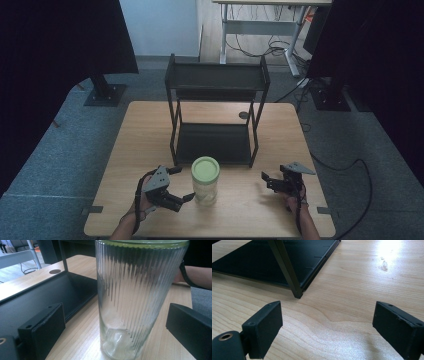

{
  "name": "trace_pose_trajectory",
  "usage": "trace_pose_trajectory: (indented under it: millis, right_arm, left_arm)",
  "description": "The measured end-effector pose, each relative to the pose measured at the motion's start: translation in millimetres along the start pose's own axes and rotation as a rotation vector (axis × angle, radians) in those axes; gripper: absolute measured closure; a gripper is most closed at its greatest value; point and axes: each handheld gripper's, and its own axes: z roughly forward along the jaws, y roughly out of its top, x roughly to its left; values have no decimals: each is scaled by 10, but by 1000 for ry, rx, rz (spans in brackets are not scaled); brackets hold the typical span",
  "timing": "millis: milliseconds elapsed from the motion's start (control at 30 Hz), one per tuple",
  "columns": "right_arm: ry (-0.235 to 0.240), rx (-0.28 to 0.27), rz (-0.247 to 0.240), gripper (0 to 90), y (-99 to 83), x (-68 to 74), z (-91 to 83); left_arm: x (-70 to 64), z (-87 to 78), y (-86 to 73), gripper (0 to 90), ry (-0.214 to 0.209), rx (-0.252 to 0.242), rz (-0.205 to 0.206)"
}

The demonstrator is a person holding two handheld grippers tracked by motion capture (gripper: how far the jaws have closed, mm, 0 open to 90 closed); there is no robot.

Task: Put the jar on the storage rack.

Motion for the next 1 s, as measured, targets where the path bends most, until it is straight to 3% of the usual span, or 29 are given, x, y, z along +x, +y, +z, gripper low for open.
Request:
trace_pose_trajectory:
  millis: [633,1000]
  right_arm:
    - [-6,1,-13,91,-1,18,-1]
    - [-10,4,-25,91,0,31,3]
  left_arm:
    - [-61,258,73,17,-40,18,10]
    - [-113,381,128,17,-30,13,2]
